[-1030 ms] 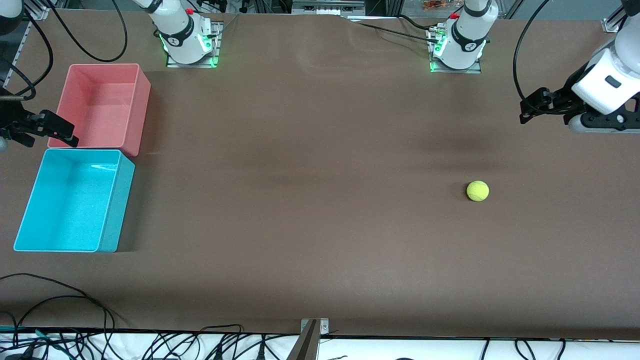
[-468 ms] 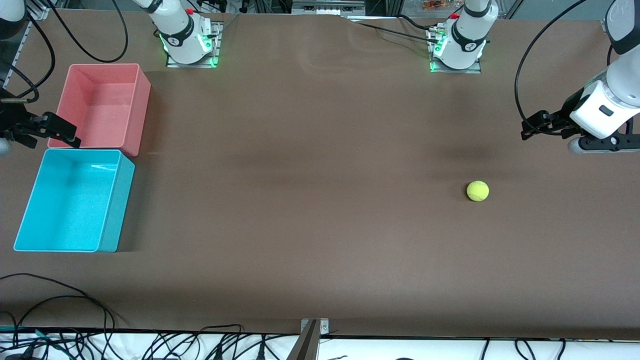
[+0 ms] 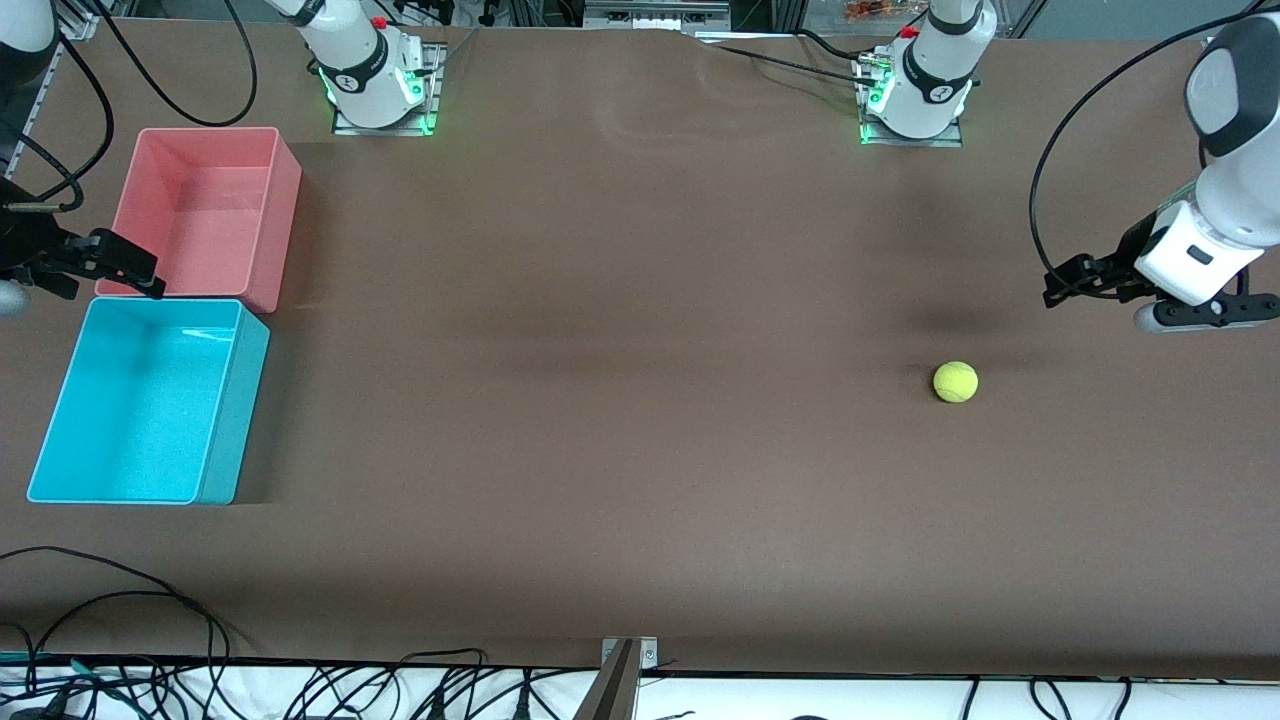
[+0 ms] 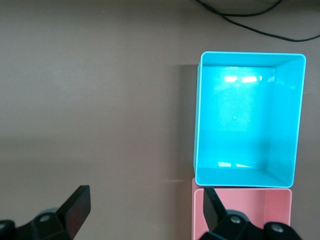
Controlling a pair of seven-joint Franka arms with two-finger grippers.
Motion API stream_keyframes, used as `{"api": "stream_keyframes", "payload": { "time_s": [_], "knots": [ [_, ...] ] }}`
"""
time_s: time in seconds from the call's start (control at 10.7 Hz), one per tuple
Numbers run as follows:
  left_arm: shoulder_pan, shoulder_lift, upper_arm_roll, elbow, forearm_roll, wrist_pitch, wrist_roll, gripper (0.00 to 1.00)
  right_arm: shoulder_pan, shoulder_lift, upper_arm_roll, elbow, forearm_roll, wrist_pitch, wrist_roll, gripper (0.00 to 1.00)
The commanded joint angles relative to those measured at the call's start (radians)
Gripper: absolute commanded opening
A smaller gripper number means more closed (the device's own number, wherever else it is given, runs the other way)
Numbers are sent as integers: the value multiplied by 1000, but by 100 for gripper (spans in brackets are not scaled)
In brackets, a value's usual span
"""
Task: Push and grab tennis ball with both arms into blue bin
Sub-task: 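Lower the left gripper beside the tennis ball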
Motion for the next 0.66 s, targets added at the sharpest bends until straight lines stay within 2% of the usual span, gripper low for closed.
{"api": "stream_keyframes", "payload": {
  "time_s": [0.0,0.28,0.56],
  "knots": [
    [0,-26,11,-118,26,122,19,100,-2,20,0,20,-6,-19,-10,100],
    [-1,-11,11,-225,26,286,19,100,-4,24,-1,20,-8,-19,-48,100],
    [-7,6,11,-282,26,398,19,100,-4,25,-1,20,-8,-14,-47,100]
  ]
}}
